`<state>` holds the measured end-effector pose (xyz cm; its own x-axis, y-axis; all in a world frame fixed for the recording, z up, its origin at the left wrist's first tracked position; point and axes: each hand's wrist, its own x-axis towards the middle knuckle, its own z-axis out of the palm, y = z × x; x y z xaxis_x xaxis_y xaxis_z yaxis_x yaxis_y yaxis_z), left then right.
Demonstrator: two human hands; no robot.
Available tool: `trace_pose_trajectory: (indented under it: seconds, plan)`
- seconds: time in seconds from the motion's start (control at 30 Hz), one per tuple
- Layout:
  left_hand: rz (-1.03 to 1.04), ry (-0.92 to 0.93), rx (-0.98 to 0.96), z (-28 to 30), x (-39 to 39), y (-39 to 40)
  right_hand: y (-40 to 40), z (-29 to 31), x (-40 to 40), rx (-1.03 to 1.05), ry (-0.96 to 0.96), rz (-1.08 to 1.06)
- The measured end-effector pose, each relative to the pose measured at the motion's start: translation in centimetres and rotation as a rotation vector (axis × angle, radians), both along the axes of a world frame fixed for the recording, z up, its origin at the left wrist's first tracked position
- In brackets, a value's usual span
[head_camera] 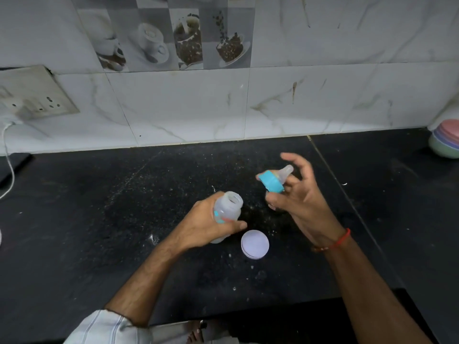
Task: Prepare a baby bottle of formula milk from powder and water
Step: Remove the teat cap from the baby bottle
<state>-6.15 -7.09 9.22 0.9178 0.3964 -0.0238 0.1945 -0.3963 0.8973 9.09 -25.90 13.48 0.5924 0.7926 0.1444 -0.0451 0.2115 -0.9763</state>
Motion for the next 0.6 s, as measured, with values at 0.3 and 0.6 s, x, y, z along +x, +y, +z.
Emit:
trace_pose_trajectory:
  seconds: [0.3, 0.6]
  plan:
    - [0.352, -0.232, -0.131, -0.5, -2.8, 1.4, -4.4, -12.9, -0.6, -0.940, -0.561, -0.143]
    - [0.394, -0.199, -0.114, -1.4, -3.4, 1.7, -4.6, -16.2, -0.5, -1.140, -0.643, -0.068]
